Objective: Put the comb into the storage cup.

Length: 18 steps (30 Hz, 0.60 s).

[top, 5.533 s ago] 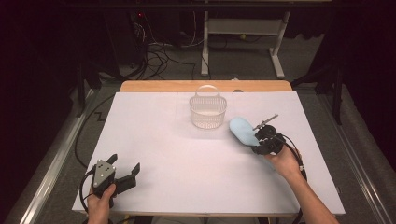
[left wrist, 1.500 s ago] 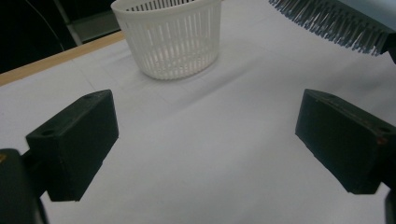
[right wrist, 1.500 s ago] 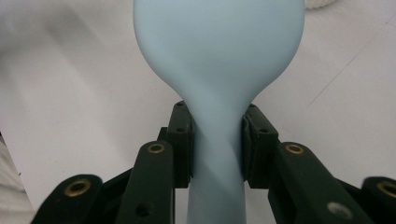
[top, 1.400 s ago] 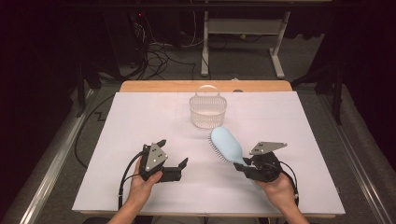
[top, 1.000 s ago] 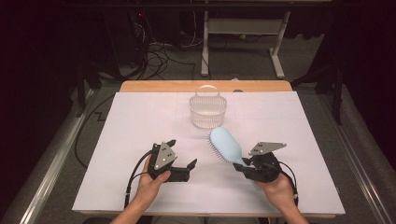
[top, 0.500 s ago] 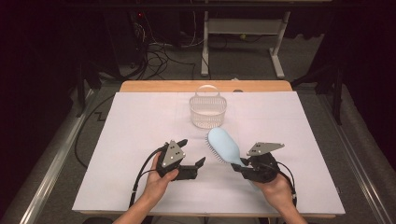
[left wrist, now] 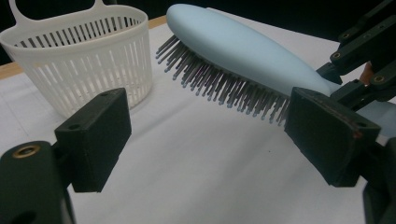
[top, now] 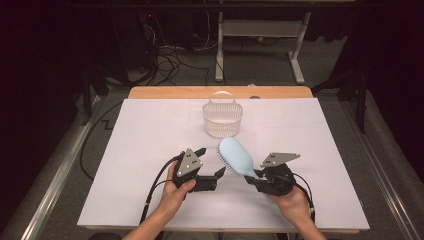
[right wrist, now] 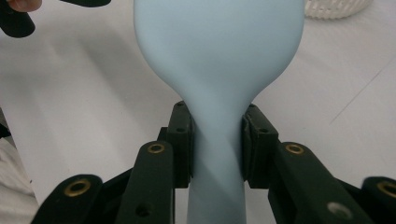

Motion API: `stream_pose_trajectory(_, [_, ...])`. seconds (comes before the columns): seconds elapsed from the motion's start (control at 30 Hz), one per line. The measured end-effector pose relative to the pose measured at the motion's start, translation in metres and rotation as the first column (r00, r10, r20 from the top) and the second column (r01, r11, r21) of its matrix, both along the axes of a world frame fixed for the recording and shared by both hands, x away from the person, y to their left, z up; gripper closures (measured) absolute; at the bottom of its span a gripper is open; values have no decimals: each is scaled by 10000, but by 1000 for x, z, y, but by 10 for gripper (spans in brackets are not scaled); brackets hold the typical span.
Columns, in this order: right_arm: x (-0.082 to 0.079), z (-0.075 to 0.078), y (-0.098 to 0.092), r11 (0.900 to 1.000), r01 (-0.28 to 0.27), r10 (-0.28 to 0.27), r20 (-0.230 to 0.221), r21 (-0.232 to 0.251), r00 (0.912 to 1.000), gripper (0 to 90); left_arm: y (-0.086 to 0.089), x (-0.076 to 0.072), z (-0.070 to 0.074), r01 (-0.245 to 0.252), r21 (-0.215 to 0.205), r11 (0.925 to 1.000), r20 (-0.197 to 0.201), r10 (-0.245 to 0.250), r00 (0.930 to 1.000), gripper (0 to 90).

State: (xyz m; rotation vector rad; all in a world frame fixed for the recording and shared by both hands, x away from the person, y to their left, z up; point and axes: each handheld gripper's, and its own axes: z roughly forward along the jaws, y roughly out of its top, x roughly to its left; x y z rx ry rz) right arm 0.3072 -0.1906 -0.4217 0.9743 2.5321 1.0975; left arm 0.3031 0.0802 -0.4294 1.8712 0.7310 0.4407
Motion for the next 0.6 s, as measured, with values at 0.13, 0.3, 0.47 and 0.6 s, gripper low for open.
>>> stream_pose_trajectory(0.13, [0, 0, 2, 10000, -27, 27, 11, -6, 10000, 700, -3, -1, 1, 94, 17, 10000, 23, -94, 10000, 155])
stream_pose_trajectory(0.3, [0, 0, 4, 10000, -79, 79, 45, -29, 10000, 700, -7, 0, 3, 149, -38, 9999, 7, -149, 9999, 155])
stream_pose_trajectory(0.47, [-1, 0, 5, 10000, -93, 94, 82, -25, 9999, 700, -11, 0, 3, 208, -57, 9998, -72, -208, 9998, 156])
stream_pose_trajectory(0.6, [-1, -1, 6, 9999, -111, 112, 66, -71, 9999, 700, -14, 0, 4, 299, -42, 9995, -170, -299, 9994, 156])
